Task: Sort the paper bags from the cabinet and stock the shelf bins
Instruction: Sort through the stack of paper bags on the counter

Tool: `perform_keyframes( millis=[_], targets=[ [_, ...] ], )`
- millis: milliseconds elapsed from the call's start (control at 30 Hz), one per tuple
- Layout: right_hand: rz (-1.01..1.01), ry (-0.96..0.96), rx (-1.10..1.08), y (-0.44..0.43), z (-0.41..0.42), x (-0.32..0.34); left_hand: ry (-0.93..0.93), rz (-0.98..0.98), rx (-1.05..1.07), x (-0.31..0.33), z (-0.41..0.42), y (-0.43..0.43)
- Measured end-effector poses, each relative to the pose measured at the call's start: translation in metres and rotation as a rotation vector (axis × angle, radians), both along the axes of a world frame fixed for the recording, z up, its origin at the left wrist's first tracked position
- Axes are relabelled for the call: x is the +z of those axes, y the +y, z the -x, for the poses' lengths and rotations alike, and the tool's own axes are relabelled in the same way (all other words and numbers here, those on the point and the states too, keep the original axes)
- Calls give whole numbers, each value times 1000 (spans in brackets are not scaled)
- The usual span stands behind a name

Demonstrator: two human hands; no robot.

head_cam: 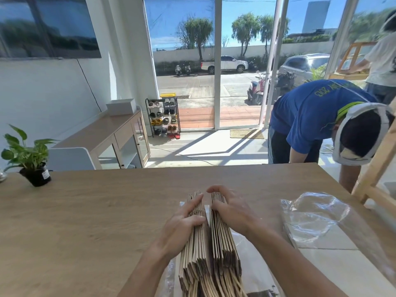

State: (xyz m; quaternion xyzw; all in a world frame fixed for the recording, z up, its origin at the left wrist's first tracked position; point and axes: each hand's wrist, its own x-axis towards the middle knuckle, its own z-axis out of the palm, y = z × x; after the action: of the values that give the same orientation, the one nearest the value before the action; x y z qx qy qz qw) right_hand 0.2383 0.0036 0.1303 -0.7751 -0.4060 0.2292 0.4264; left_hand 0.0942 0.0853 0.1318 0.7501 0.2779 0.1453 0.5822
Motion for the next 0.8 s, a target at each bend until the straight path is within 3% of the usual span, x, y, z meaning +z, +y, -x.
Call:
perform_keyframes(
  millis=[367,800],
  targets=[
    [29,-71,-6,-3,0,0,19,7,0,2,0,-4],
    [11,-21,2,-6,1,2,-8,-10,-6,-4,-1,-2]
  ],
)
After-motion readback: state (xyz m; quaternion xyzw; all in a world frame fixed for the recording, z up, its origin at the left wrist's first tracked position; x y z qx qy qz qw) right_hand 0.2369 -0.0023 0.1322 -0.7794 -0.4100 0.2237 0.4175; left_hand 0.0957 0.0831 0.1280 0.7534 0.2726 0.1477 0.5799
